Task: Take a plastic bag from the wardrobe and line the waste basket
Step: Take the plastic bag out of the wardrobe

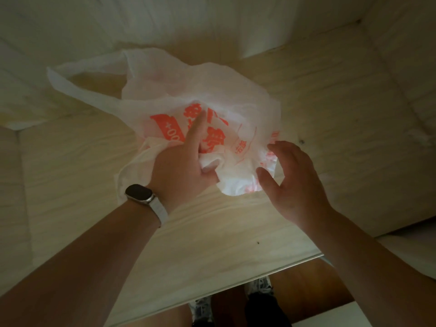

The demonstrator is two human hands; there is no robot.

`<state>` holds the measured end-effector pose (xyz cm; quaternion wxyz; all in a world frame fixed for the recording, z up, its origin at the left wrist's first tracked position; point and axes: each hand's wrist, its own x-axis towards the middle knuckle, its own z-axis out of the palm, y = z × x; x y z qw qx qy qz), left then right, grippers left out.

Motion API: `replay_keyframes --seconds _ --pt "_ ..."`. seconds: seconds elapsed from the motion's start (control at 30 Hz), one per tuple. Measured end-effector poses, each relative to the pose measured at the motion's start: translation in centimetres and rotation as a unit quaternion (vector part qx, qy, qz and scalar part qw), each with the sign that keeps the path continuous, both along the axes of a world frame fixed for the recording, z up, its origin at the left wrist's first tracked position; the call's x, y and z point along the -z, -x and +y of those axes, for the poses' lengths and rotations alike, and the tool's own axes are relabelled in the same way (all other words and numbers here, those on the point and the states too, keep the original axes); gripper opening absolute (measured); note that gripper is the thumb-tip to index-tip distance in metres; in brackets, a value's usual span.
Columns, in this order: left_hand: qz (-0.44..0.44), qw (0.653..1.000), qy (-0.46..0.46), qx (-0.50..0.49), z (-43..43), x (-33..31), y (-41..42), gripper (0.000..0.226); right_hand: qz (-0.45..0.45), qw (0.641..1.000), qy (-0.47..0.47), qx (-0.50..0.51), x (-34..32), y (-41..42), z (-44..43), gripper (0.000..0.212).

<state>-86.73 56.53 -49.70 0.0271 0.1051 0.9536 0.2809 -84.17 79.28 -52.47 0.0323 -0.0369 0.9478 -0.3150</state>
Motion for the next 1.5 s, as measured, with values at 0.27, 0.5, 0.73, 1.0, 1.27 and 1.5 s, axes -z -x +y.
replay_keyframes --seconds 0.27,0.5,0.73,1.0,1.27,1.5 --pt "-0.035 0.987 0.153 0.036 -0.8 2.0 0.2 0.043 -0.041 0.999 -0.009 -0.027 0.5 -0.2 -0.6 0.07" --pt "0.062 0.996 0.069 0.019 -0.6 4.0 -1.5 0.026 -0.061 0.997 0.037 -0.029 2.0 -0.8 -1.6 0.072" --pt "0.001 0.998 -0.03 -0.055 -0.2 1.2 -3.2 0.021 -0.105 0.988 0.112 -0.025 0.8 -1.8 -2.9 0.068" --pt "0.018 0.99 -0.118 -0.079 -1.1 -7.7 -5.3 0.03 -0.102 0.98 0.169 -0.029 -6.8 -3.1 -4.6 0.067" --pt "0.039 0.981 -0.175 -0.073 -3.4 -19.4 -7.9 0.031 -0.033 0.986 0.159 -0.039 -19.5 -5.4 -6.5 0.071" --pt "0.063 0.97 -0.225 -0.062 -5.1 -28.3 -11.1 0.033 0.039 0.988 0.139 -0.056 -29.6 -8.6 -7.7 0.065"
